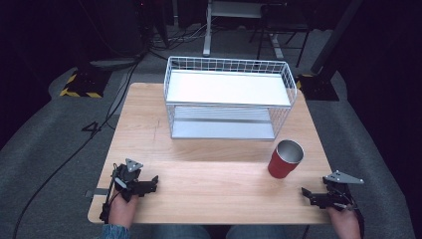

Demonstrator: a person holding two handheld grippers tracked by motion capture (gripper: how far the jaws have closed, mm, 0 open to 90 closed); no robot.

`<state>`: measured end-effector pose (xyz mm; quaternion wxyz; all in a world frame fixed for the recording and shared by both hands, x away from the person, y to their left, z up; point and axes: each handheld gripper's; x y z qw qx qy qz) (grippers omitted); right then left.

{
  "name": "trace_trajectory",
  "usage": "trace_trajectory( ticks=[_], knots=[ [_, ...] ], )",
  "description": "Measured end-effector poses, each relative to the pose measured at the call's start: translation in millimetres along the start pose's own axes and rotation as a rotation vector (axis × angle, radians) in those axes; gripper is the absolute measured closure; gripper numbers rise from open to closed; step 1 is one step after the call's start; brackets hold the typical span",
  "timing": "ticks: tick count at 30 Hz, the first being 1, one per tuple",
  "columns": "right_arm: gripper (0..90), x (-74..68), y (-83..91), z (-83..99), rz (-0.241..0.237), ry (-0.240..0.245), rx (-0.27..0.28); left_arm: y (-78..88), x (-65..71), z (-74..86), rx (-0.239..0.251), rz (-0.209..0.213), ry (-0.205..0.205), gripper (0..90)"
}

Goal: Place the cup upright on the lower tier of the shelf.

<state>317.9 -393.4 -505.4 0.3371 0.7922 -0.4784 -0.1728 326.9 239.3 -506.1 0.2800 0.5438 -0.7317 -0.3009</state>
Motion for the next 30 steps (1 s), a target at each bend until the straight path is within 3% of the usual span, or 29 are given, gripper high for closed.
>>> trace_trajectory(
  ticks=[11,21,30],
  knots=[
    [0.0,-3.8,13.5,-4.1,0.024,0.01,0.06,-1.8,-0.1,-2.1,-0.003,-0.003,0.006,0.1],
    [0.0,-12.8,27.0,-13.8,0.03,0.059,0.145,-2.8,0.2,-2.9,0.002,-0.008,0.012,0.0],
    [0.0,-26.5,35.0,-26.4,-0.011,0.095,0.198,-3.3,0.6,-3.6,0.001,-0.013,0.013,0.0]
  ],
)
Point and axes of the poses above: each handheld gripper's, and its own axes: y roughly backward along the jaws, z roughly out of its underside, x roughly to its right, and after that the axes turned 5 degrees about y, right-handed
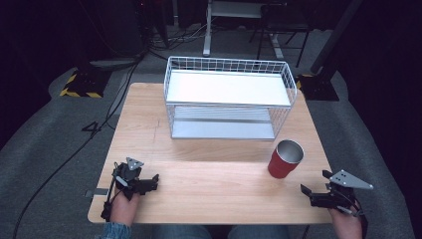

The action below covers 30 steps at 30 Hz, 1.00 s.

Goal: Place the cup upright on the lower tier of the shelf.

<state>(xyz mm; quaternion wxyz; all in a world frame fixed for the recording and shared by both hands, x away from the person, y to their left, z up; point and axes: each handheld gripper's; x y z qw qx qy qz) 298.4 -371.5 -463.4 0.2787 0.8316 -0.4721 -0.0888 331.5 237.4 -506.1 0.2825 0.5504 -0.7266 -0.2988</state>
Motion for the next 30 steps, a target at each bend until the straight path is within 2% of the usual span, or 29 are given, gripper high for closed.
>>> trace_trajectory(
  ticks=[9,14,18,30],
  knots=[
    [0.0,-12.3,-8.1,-11.4,-0.046,-0.007,0.054,-0.1,0.3,-0.1,0.0,-0.001,0.004,0.0],
    [0.0,-15.7,-16.0,-17.7,-0.059,-0.048,0.099,-0.1,0.5,0.0,0.0,-0.001,0.006,0.0],
    [0.0,-19.7,-29.9,-22.8,-0.074,-0.031,0.091,-0.1,0.3,-0.1,0.001,-0.001,0.004,0.0],
    [0.0,-20.4,-65.5,-28.9,-0.094,-0.081,0.081,-0.1,0.3,-0.1,0.0,-0.002,0.004,0.0]
  ],
)
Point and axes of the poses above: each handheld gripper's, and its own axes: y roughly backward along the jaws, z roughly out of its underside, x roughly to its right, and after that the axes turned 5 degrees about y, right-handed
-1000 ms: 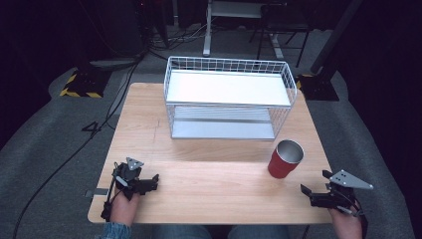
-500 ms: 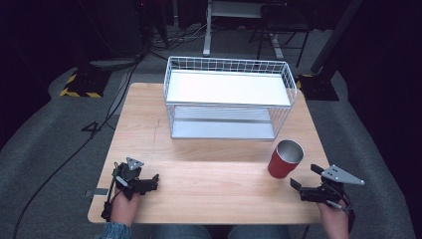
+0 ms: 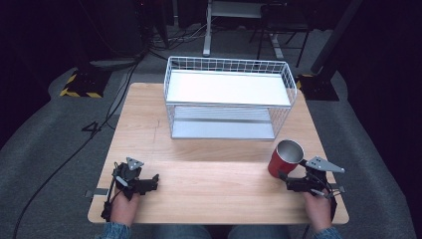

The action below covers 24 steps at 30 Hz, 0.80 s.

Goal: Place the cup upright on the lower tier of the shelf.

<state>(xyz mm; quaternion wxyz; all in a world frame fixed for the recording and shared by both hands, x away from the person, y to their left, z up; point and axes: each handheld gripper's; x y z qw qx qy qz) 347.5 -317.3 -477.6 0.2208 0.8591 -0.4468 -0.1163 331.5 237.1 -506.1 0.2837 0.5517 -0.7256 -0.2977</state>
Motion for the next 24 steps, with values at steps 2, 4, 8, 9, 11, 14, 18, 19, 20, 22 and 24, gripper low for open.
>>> trace_trajectory(
  ticks=[2,4,8,9,11,14,18,19,20,22,24],
  knots=[
    [0.0,-0.5,-5.8,0.4,0.009,0.001,-0.015,0.0,0.0,0.0,0.0,0.0,0.0,0.0],
    [0.0,-0.9,-10.9,0.3,0.002,-0.005,-0.021,0.0,-0.1,0.0,0.0,0.0,-0.002,0.0],
    [0.0,-2.1,-17.6,-1.0,-0.004,0.002,-0.019,0.0,0.0,0.0,0.0,0.001,0.0,0.0],
    [0.0,-2.5,-19.2,-1.1,-0.013,0.0,-0.023,0.0,-0.1,0.0,0.0,0.001,-0.001,0.0],
    [0.0,-2.6,-22.5,-0.5,-0.008,0.01,-0.026,0.0,-0.3,-0.1,-0.001,0.002,-0.004,0.0],
    [0.0,-1.7,-25.1,-0.6,-0.038,-0.004,-0.013,0.0,-0.2,-0.1,-0.001,0.001,-0.003,0.0],
    [2.7,-0.8,-29.4,0.3,-0.032,-0.028,-0.008,0.0,-0.2,-0.1,-0.001,0.001,-0.002,0.0],
    [3.4,-0.6,-30.2,0.8,-0.035,-0.03,-0.011,0.0,0.0,0.0,0.0,0.0,0.0,0.0],
    [6.2,-0.8,-32.5,2.6,-0.029,-0.044,-0.021,0.0,-0.1,0.0,0.0,0.001,-0.001,0.0],
    [13.2,-0.3,-35.1,6.4,-0.002,-0.06,-0.026,0.0,-0.1,0.0,0.0,0.001,-0.001,0.0],
    [13.7,0.7,-35.3,6.1,-0.006,-0.051,-0.021,0.0,-0.2,0.0,0.0,0.001,-0.002,0.0]
  ],
)
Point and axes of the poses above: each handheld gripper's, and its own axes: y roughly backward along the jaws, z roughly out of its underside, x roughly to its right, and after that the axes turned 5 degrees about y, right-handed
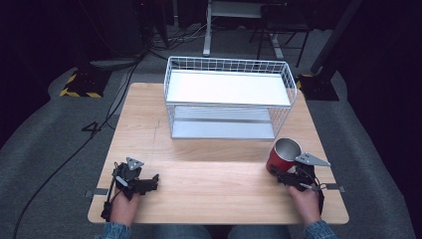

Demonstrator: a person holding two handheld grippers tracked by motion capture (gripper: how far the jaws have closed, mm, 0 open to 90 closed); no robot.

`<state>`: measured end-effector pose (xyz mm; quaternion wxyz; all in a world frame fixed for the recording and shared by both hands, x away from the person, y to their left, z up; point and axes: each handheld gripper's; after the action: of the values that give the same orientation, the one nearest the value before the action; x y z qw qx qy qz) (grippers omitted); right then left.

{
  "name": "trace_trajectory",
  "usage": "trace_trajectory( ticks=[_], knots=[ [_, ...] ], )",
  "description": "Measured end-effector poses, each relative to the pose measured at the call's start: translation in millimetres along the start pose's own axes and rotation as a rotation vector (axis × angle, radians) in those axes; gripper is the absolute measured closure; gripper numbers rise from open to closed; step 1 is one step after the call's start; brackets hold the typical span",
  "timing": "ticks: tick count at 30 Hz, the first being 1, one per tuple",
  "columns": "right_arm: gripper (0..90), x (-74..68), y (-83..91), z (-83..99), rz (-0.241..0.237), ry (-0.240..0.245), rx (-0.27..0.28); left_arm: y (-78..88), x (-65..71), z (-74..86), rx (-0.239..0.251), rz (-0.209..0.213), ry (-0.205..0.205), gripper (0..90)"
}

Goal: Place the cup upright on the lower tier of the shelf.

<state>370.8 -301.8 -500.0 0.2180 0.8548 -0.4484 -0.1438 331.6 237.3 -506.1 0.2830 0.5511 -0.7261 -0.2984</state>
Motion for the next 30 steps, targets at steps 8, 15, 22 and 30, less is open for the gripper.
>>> trace_trajectory(
  ticks=[8,15,22,30],
  knots=[
    [16.5,-3.0,-0.9,-0.9,0.031,0.045,-0.004,0.0,0.0,0.0,0.0,0.0,0.0,0.0],
    [17.4,-6.5,-1.1,-1.1,0.064,0.066,0.001,0.0,0.0,0.0,0.0,0.0,0.001,0.0],
    [17.7,-7.7,-1.4,-1.5,0.073,0.073,0.004,0.0,0.1,0.0,0.0,0.0,0.002,0.0],
    [17.7,-14.1,-1.9,-11.7,0.043,0.085,0.006,-0.1,0.0,-0.2,-0.002,0.002,-0.001,0.0]
  ],
)
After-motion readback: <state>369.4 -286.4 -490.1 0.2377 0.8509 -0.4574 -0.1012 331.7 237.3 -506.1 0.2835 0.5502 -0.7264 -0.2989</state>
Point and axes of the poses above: each handheld gripper's, and its own axes: y roughly backward along the jaws, z roughly out of its underside, x roughly to its right, and after that the axes turned 5 degrees about y, right-handed
